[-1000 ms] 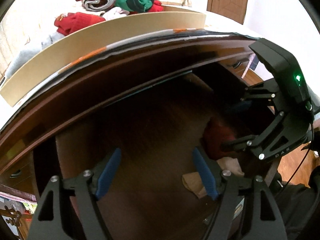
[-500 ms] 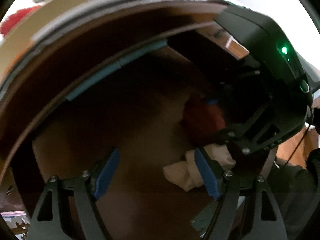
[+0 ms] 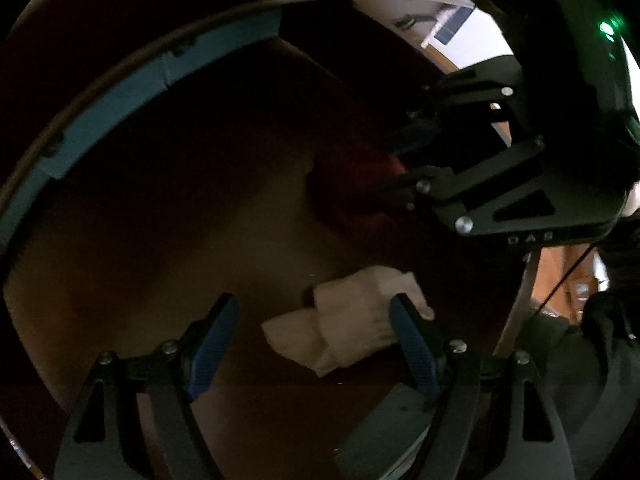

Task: Take underwear out of drawer
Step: 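Lower both open tools back down into the open drawer, then grasp the beige sock with the left gripper while the right gripper grasps the dark red sock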

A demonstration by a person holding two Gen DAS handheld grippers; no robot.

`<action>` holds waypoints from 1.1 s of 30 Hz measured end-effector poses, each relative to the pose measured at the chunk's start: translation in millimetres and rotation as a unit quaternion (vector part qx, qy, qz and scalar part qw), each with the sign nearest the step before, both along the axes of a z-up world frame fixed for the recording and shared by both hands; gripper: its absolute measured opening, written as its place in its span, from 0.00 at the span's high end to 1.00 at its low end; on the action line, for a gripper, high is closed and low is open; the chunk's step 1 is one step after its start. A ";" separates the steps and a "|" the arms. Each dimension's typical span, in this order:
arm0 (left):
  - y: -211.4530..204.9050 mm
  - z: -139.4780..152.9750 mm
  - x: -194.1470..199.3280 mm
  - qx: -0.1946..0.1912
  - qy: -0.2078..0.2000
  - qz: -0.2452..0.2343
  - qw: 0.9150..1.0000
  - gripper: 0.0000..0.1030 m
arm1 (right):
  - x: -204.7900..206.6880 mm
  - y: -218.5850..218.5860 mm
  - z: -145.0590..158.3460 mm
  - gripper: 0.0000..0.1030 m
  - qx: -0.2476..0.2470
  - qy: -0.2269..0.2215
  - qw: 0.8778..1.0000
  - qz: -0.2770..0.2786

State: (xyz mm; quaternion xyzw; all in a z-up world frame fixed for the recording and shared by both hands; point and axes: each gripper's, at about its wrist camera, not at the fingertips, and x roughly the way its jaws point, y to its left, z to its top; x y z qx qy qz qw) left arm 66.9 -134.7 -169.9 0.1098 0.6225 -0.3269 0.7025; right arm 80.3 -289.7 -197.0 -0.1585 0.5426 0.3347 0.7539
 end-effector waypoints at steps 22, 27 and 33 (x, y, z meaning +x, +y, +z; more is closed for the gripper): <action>-22.7 -23.2 8.0 -0.019 0.118 0.008 0.993 0.16 | 5.6 -20.1 4.1 0.68 0.037 0.002 0.999 -0.015; -26.5 -23.5 8.1 -0.027 0.115 0.011 0.993 0.26 | 4.8 -18.6 3.6 0.68 0.038 0.008 0.999 -0.013; -24.1 -16.2 -8.9 -0.039 0.097 -0.016 0.994 0.59 | 5.9 -18.2 3.1 0.68 0.037 0.012 0.999 -0.013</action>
